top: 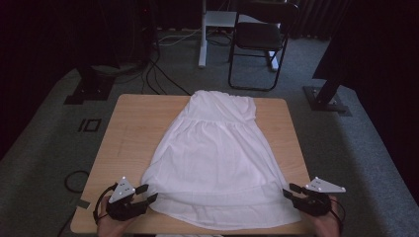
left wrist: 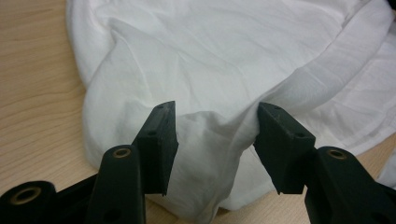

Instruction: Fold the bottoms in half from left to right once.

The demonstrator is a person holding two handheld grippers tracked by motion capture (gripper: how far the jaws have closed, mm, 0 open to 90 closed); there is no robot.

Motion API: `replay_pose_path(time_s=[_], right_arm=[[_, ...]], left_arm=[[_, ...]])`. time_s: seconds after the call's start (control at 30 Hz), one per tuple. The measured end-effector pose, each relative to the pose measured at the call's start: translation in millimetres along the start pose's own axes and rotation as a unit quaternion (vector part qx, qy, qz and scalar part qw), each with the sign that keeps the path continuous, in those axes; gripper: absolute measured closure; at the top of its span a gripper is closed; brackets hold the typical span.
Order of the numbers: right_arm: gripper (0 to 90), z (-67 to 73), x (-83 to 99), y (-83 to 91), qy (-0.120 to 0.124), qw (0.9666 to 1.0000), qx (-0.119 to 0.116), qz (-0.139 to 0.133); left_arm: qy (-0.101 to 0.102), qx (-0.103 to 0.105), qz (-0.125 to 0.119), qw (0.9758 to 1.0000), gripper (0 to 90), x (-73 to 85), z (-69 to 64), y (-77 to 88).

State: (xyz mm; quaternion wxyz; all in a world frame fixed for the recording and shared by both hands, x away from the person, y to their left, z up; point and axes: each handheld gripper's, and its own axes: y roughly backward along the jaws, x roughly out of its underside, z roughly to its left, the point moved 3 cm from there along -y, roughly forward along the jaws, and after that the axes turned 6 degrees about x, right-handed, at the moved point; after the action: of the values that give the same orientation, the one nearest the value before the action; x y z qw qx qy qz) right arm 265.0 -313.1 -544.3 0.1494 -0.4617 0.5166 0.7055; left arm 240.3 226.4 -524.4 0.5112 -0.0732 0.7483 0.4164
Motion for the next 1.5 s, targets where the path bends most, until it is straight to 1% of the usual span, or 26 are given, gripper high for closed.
replay_pose_path(time_s=[0.07,0.13,0.17,0.2,0.23,0.33,0.37,0.4,0.43,0.5,0.53,0.57,0.6,0.63,0.67,0.73,0.83,0.9,1.0,1.07,1.17,1.2,1.23,1.3,1.4,1.5], right_arm=[[54.2,5.9,-5.8,-12.0,-0.005,1.0,-0.008,0.001],[52.9,10.2,-12.8,-22.5,-0.008,1.0,-0.004,0.001],[52.9,10.2,-12.8,-22.5,-0.008,1.0,-0.004,0.001],[52.7,11.5,-16.5,-27.0,-0.011,0.9999,-0.002,0.002],[51.6,11.8,-22.5,-36.3,-0.018,0.9998,0.001,0.008],[50.9,8.3,-20.3,-53.9,-0.024,0.9982,0.016,0.052],[50.9,8.3,-20.3,-53.9,-0.024,0.9982,0.016,0.052],[50.9,7.7,-16.5,-58.0,-0.023,0.9972,0.017,0.069],[68.7,6.4,-6.1,-60.3,-0.037,0.9952,0.004,0.09],[82.9,5.3,1.2,-53.7,-0.043,0.9953,-0.004,0.087],[86.2,4.2,3.2,-47.8,-0.046,0.9955,-0.006,0.082],[86.2,4.2,3.2,-47.8,-0.046,0.9955,-0.006,0.082],[87.2,2.9,4.6,-40.5,-0.049,0.996,-0.008,0.074],[87.6,0.9,5.9,-24.5,-0.047,0.9973,-0.01,0.055],[87.6,0.7,6.4,-16.6,-0.043,0.998,-0.01,0.044],[87.5,-0.4,9.0,6.3,-0.029,0.9993,-0.003,0.025],[87.2,0.8,16.4,35.7,-0.008,0.9999,0.003,0.012],[84.4,1.8,23.9,50.9,0.002,0.9999,-0.012,0.01],[69.9,-0.7,31.3,63.0,0.009,0.9995,-0.029,0.008],[64.7,-8.0,30.2,65.5,-0.006,0.9998,-0.015,-0.006],[60.7,-11.9,26.2,64.3,-0.01,0.9997,-0.01,-0.018],[59.8,-12.6,24.5,63.3,-0.013,0.9996,-0.011,-0.021],[58.0,-14.8,19.7,56.7,-0.019,0.9993,-0.008,-0.032],[56.3,-16.9,15.8,45.5,-0.022,0.9992,-0.001,-0.034],[54.7,-21.8,8.2,21.6,-0.028,0.9989,0.002,-0.038],[53.7,-28.0,-4.7,-4.7,-0.029,0.9987,0.011,-0.042]], left_arm=[[0.002,-0.005,-0.007,1.0,48.9,-0.6,1.9,4.0],[0.006,-0.015,-0.013,0.9998,47.8,-1.5,5.3,7.7],[0.006,-0.015,-0.013,0.9998,47.7,-1.5,5.3,7.7],[0.011,-0.03,-0.015,0.9994,47.7,-2.1,11.3,10.2],[0.015,-0.038,-0.013,0.9991,47.8,-1.7,14.0,9.7],[0.02,-0.025,0.011,0.9994,46.8,4.7,18.3,2.4],[0.02,-0.025,0.011,0.9994,46.0,4.7,18.3,2.4],[0.02,-0.025,0.011,0.9994,46.0,4.7,18.3,2.4],[0.033,-0.017,0.035,0.9987,45.7,17.8,21.0,-10.1],[0.056,-0.017,0.054,0.9968,47.9,26.8,26.7,-17.7],[0.063,-0.016,0.064,0.9958,56.6,30.5,28.2,-20.3],[0.063,-0.016,0.064,0.9958,72.3,30.5,28.2,-20.3],[0.064,-0.007,0.065,0.9958,72.3,32.7,27.1,-19.9],[0.064,-0.001,0.059,0.9962,88.3,31.6,25.7,-17.8],[0.059,0.001,0.048,0.9971,88.7,29.3,23.5,-14.1],[0.047,-0.002,0.041,0.9981,89.4,24.3,18.5,-5.8],[0.038,0.017,0.034,0.9986,89.2,20.7,9.5,1.1],[0.028,0.035,0.033,0.9985,85.1,20.3,4.7,3.0],[0.024,0.036,0.011,0.999,58.8,17.0,3.7,7.0],[0.029,0.025,-0.006,0.9992,52.3,12.0,7.0,9.0],[0.03,0.017,-0.011,0.9993,48.5,6.3,11.5,9.1],[0.021,-0.002,-0.015,0.9997,48.5,-3.1,16.8,6.1],[0.016,-0.012,-0.016,0.9997,45.8,-7.8,20.0,3.3],[0.012,-0.036,-0.017,0.9991,44.2,-18.3,29.9,-4.4],[0.015,-0.053,-0.018,0.9983,43.6,-36.9,48.4,-21.0],[0.013,-0.072,-0.008,0.9973,42.4,-57.5,67.5,-41.4]])
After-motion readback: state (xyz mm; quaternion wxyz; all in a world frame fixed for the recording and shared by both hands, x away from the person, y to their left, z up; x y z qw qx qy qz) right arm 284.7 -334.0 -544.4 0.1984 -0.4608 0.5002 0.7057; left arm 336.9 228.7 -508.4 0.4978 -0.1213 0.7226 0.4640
